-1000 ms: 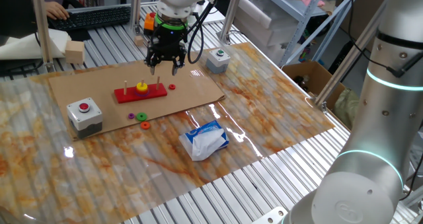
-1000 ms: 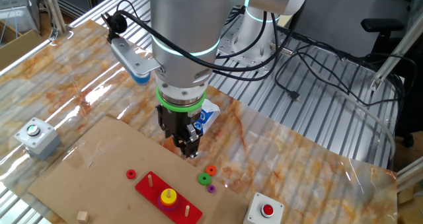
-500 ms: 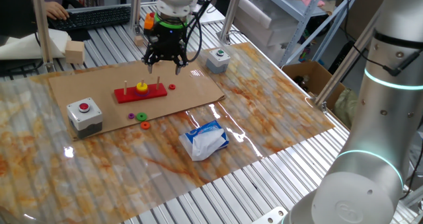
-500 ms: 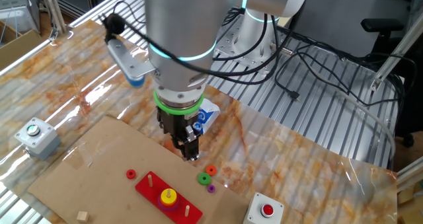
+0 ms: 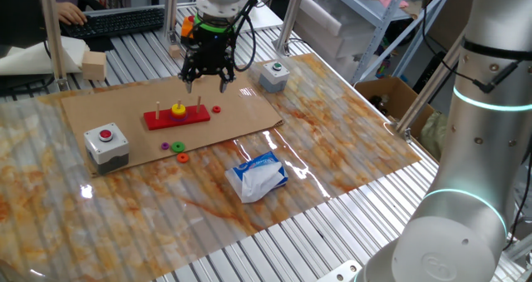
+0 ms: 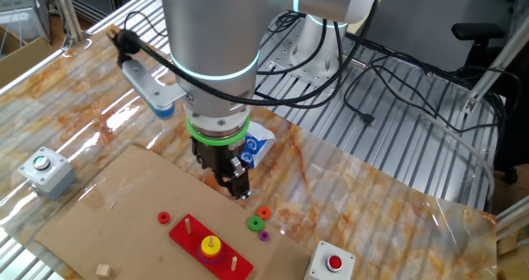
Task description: Take out one Hanoi block and throw it aside
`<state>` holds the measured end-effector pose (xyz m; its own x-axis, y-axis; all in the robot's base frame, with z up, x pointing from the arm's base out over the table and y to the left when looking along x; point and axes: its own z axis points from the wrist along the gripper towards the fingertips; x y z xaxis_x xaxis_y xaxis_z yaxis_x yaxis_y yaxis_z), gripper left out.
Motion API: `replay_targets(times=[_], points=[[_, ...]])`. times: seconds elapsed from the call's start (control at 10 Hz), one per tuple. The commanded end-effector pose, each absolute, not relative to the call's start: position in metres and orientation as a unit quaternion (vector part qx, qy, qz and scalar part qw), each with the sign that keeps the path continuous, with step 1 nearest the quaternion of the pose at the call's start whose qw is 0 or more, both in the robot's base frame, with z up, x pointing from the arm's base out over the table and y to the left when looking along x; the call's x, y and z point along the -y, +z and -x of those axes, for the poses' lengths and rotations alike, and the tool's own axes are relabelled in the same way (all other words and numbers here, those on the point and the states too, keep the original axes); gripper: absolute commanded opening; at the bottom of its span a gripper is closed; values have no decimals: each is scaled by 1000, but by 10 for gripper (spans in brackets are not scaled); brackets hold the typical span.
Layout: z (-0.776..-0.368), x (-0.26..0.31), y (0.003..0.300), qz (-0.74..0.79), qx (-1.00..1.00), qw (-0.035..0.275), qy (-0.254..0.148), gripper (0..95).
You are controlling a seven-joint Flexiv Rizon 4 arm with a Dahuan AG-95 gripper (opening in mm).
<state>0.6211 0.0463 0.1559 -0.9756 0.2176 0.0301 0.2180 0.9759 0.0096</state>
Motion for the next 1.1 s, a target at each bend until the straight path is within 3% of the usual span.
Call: replay_targets(times=[0.1, 0.6, 1.1], points=[[-620, -46, 155, 17, 1000, -5, 5, 760], [-620, -46, 155, -38, 999, -6, 22, 760], [-624, -50, 153, -29, 999, -31, 16, 760]])
